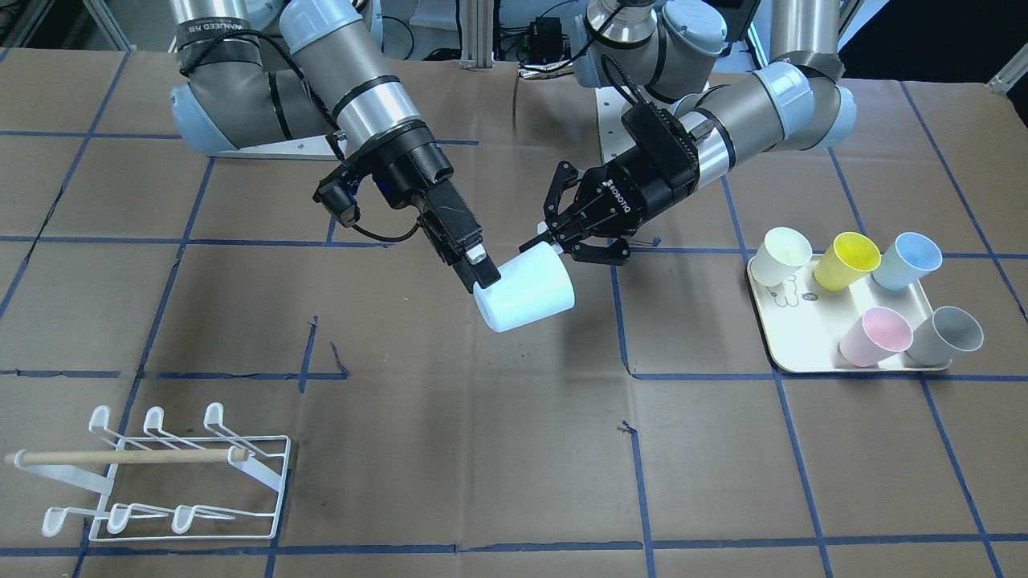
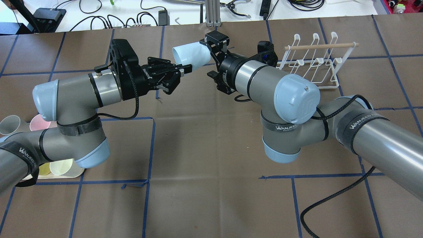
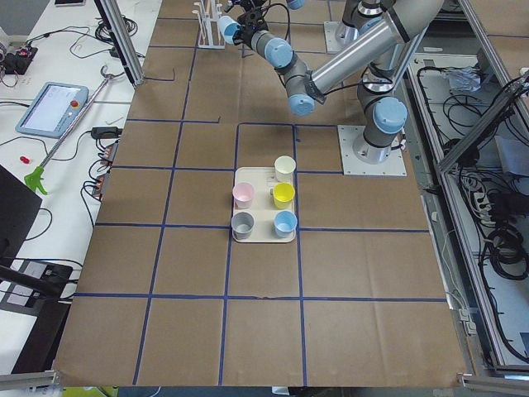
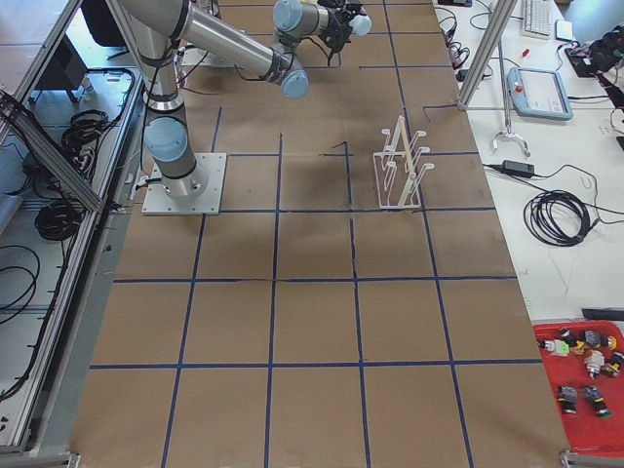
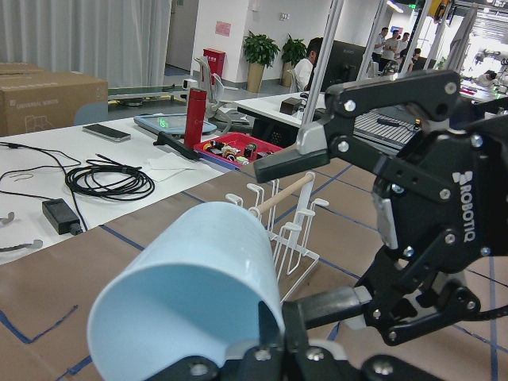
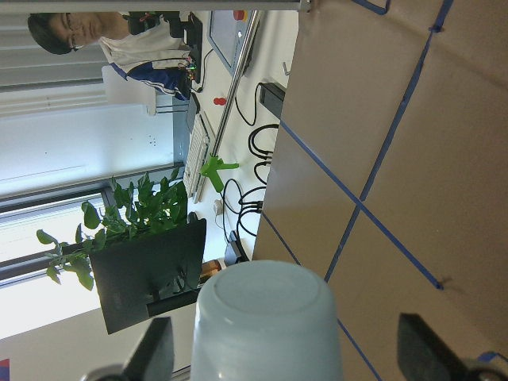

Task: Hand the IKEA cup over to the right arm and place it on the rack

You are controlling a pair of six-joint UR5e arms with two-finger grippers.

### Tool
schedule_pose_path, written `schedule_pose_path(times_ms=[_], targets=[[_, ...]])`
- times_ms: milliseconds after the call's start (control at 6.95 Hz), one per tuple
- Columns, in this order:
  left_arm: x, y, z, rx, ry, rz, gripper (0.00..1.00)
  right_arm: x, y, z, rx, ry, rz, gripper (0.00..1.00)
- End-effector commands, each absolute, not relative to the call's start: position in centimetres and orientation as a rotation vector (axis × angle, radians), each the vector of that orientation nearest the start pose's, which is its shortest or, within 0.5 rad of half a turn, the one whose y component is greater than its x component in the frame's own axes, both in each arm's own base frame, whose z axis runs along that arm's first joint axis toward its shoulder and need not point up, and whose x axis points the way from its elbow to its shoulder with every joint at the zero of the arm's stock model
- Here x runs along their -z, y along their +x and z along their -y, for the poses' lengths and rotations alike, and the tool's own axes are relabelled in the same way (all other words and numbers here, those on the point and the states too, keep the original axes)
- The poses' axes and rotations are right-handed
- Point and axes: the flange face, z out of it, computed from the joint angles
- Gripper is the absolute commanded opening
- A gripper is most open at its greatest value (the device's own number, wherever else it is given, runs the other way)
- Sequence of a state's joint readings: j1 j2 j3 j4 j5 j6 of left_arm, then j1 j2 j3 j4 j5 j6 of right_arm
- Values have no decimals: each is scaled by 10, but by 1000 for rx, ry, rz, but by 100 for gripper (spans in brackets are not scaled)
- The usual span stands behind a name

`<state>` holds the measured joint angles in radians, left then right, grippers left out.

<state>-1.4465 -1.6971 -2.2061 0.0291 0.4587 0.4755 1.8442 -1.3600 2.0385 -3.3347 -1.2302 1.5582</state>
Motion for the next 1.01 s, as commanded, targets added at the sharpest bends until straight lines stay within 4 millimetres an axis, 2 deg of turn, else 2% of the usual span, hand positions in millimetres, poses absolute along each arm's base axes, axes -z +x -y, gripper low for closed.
schedule_pose_path(times_ms=[0,144,863], targets=[[-359,-167,461,-1222,-897,1873,2,-375,313,475,472,1045,-1767,99],[-359,-167,461,-1222,-897,1873,2,-372,319,479,467,1039,-1772,99],[-359,-167,461,-1222,-897,1873,2,-375,320,482,470,1035,-1768,97]])
